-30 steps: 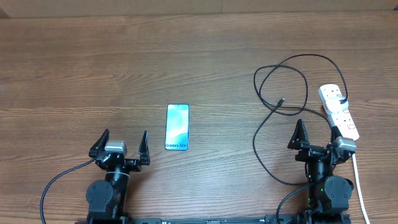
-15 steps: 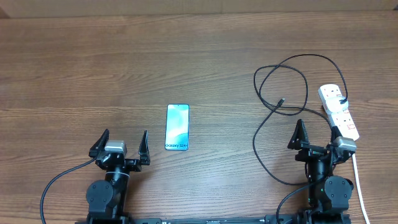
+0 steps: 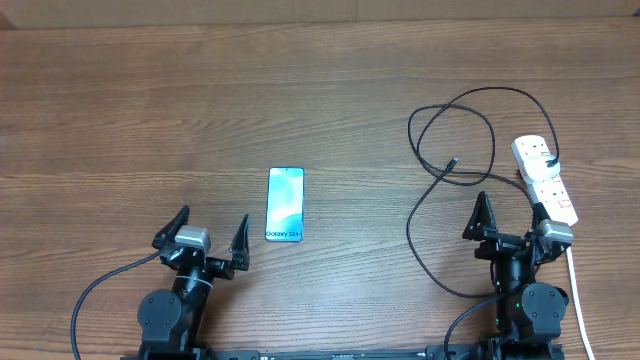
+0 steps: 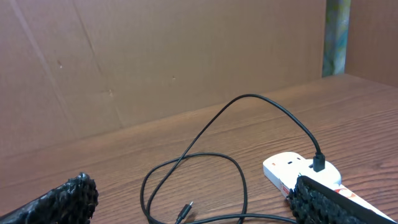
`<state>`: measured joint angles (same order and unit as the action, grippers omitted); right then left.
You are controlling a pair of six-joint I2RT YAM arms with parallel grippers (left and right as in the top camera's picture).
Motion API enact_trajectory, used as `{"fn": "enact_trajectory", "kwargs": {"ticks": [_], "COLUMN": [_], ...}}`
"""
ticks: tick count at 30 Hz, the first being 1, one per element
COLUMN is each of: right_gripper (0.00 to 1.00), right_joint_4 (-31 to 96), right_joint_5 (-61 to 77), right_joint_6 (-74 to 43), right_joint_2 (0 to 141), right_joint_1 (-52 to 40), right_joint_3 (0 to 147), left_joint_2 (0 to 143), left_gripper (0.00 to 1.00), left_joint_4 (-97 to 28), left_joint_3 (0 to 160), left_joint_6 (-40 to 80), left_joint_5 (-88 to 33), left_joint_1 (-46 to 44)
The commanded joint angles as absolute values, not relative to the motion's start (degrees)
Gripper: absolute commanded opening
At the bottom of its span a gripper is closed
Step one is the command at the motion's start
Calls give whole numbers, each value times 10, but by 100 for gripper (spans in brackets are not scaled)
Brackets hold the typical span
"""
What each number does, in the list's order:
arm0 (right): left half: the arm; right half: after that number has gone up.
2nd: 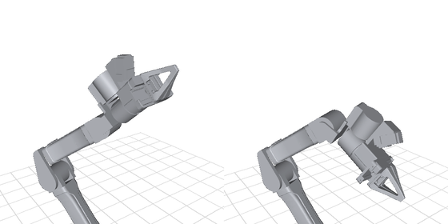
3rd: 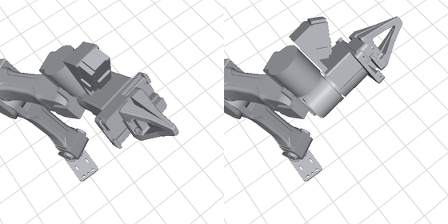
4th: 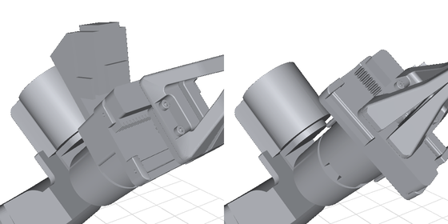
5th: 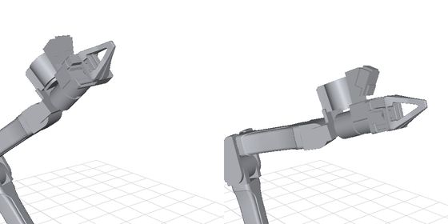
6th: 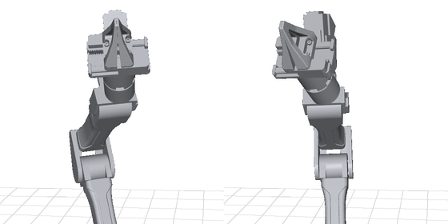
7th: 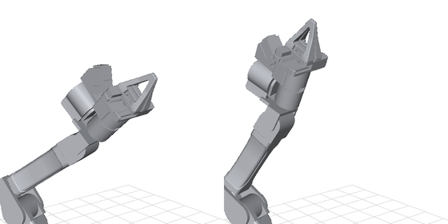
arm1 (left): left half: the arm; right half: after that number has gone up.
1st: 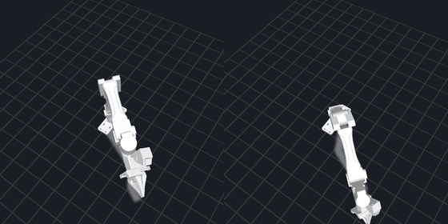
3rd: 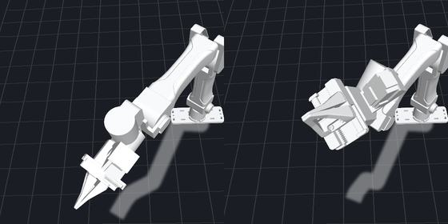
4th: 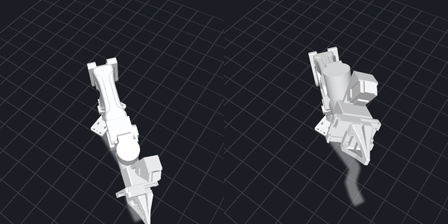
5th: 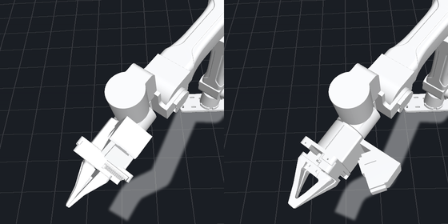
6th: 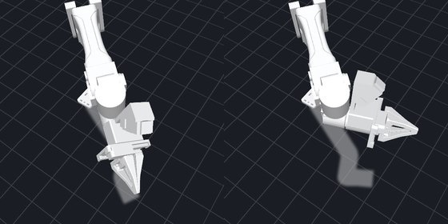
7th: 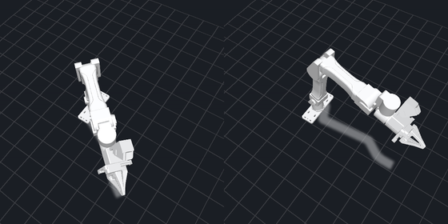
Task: Plug charger to phone and switch on socket
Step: 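Move the left gripper forward over the blue phone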
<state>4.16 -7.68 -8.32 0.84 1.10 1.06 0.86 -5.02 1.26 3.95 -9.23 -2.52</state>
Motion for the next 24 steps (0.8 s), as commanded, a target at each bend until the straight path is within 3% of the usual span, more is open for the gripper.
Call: {"fn": "enact_trajectory", "kwargs": {"ticks": [1, 13, 24], "right_gripper": [100, 100, 100], "right_joint_4": [40, 40, 40], "right_joint_5": [-74, -74, -74], "right_joint_6": [-80, -81, -81], "right_joint_2": [2, 2, 2], "right_joint_1": [13, 13, 13], "right_joint_3": [4, 4, 4], "left_joint_2": [3, 58, 325], "left_gripper": [100, 100, 100], "left_joint_4": [-78, -226, -284], "left_joint_3": [54, 206, 411], "left_joint_6": [82, 95, 130], "left_joint_5": [-153, -162, -225], "left_joint_1": [-23, -23, -23]}}
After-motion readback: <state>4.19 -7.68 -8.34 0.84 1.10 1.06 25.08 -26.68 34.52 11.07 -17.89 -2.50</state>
